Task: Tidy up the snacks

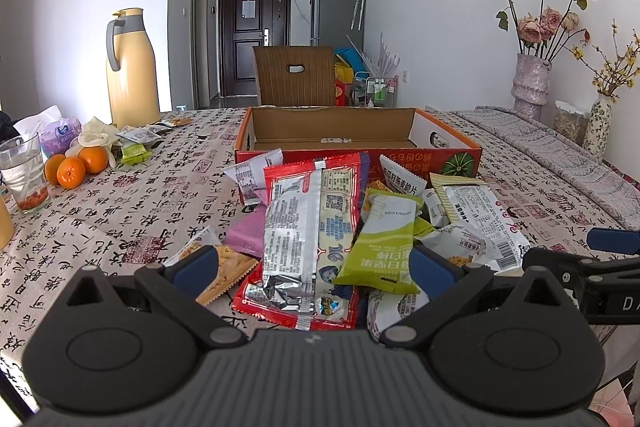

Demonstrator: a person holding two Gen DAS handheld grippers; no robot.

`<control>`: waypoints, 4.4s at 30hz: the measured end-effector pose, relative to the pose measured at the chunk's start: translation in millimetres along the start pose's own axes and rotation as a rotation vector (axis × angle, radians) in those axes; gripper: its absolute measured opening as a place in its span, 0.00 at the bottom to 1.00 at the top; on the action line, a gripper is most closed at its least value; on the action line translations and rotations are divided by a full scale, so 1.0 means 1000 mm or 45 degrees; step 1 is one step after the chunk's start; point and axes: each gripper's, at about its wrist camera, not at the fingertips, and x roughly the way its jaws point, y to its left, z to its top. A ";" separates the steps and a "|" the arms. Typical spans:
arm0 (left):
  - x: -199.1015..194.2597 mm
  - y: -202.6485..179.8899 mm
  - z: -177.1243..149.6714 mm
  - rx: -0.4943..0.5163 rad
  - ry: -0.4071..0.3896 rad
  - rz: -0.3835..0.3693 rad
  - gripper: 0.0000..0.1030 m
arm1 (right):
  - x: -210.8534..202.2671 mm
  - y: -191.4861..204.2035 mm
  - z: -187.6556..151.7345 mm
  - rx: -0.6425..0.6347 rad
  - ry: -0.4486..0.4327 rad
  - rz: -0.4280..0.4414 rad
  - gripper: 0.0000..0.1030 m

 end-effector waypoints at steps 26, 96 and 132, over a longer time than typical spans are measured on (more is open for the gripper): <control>0.014 0.025 0.004 -0.055 0.024 0.020 1.00 | 0.034 0.011 0.006 -0.079 0.055 0.045 0.80; 0.091 0.103 -0.001 -0.015 0.273 -0.045 0.19 | 0.073 -0.014 0.016 0.067 0.022 -0.002 0.37; 0.143 0.032 0.145 -0.045 -0.061 -0.065 0.17 | 0.157 -0.012 0.126 -0.014 -0.155 0.021 0.37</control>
